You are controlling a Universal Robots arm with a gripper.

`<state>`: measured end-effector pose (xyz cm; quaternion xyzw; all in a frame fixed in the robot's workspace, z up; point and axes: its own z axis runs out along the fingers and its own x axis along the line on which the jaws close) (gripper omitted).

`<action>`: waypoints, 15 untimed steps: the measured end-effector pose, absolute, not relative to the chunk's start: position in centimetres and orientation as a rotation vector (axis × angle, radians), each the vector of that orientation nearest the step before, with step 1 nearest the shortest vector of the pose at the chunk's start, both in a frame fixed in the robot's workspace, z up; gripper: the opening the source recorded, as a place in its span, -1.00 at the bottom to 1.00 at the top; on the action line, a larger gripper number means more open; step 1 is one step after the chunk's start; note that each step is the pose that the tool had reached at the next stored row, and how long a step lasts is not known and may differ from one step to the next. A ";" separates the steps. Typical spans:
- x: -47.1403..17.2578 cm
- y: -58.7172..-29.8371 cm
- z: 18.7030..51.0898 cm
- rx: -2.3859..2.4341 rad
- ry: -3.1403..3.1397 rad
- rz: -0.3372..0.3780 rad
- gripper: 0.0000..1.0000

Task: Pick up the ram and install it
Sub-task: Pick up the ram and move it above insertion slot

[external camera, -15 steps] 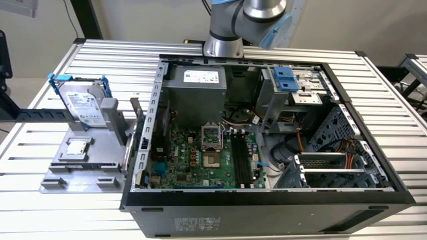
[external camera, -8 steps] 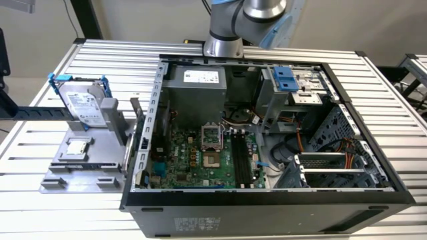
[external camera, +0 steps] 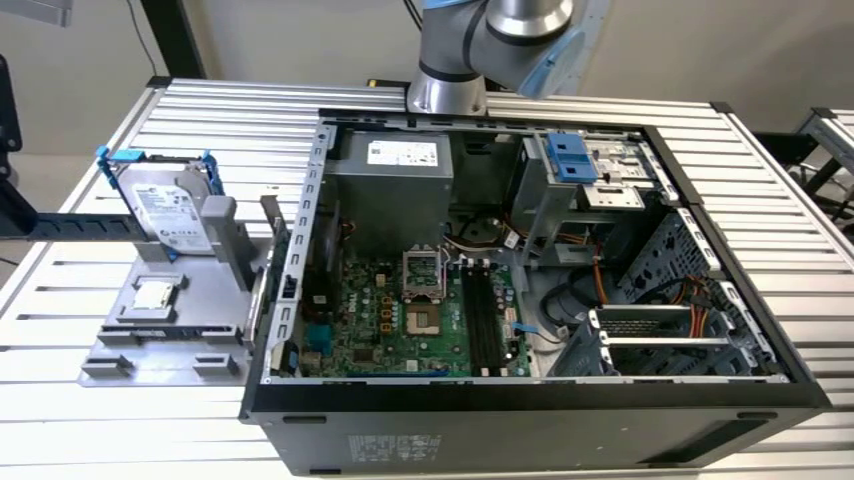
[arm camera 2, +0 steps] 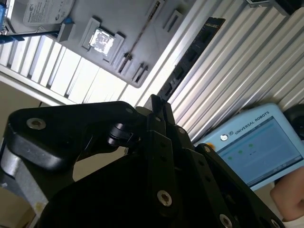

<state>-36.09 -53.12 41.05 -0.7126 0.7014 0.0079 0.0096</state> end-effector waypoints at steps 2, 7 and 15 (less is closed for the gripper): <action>-35.8 -53.1 41.0 -2.225 2.190 0.025 -1.00; -34.4 -53.1 41.0 -2.226 2.191 0.027 -1.00; -32.3 -53.1 41.0 -2.227 2.192 0.028 -1.00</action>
